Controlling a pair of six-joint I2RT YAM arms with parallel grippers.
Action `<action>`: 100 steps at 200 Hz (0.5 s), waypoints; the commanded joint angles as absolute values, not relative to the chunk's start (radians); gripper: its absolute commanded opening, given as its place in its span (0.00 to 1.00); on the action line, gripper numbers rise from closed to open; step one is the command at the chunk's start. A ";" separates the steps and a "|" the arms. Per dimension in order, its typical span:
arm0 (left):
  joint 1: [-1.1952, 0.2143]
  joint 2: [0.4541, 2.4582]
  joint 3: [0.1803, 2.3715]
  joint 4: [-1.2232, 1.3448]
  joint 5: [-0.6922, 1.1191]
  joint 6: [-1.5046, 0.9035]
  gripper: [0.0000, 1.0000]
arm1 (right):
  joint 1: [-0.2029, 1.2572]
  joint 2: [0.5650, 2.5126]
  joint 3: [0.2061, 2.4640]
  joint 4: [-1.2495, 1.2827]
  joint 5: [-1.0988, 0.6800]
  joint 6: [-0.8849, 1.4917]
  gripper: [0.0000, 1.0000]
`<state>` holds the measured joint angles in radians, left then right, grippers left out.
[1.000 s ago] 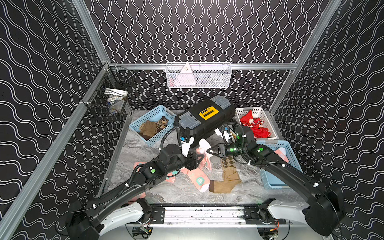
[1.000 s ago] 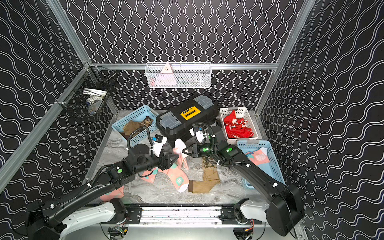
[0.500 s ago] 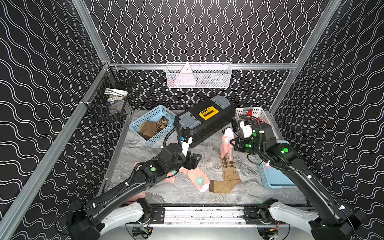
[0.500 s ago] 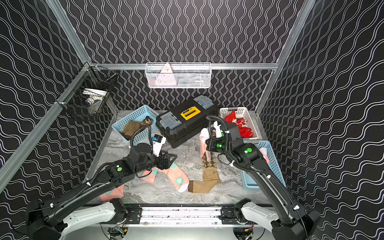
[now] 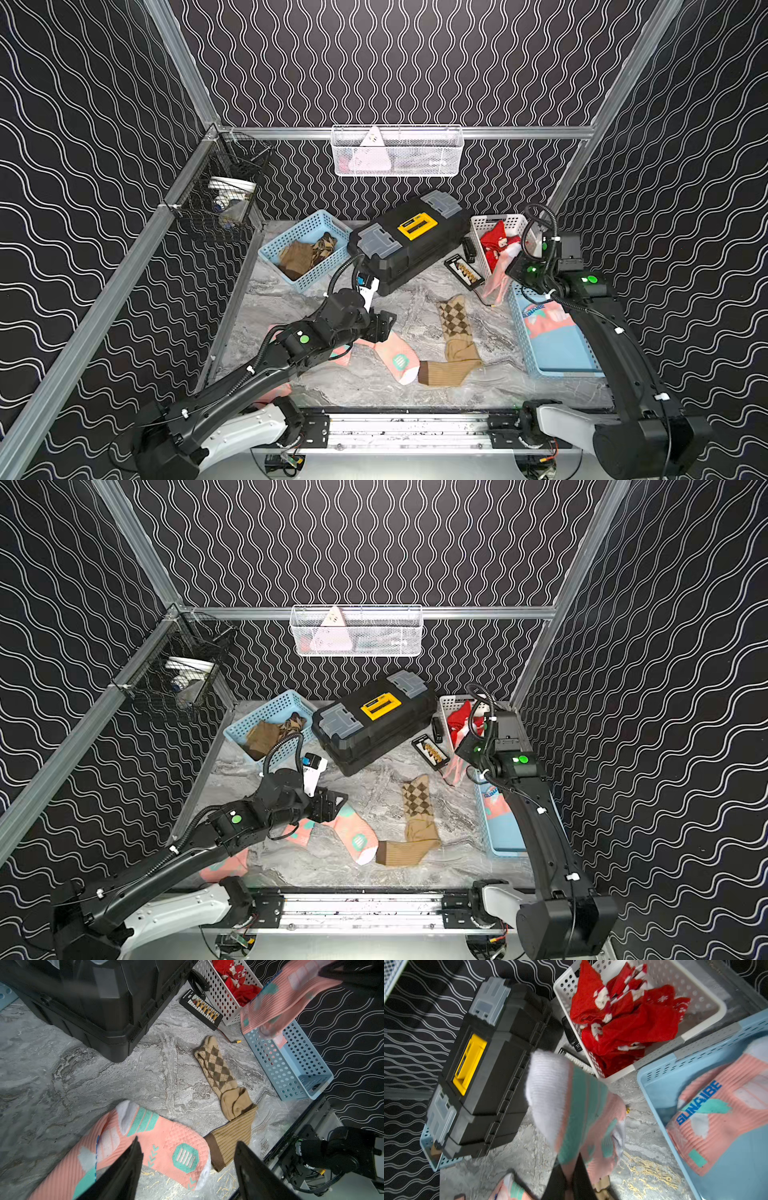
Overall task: Sort the socks into the basket by color
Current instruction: Pick up the sock at the center of the board, then place the sock in the bin.
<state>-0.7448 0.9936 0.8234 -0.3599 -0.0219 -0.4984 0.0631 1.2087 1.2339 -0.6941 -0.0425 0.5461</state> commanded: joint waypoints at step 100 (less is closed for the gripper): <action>-0.746 1.039 0.827 -0.337 -0.004 -0.450 0.75 | -0.154 1.243 1.063 -0.521 -0.024 0.655 0.00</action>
<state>-0.7448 1.0271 0.8234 -0.3584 -0.0212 -0.4732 -0.1272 1.2675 1.1320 -0.5568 -0.0414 0.5949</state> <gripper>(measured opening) 0.746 0.074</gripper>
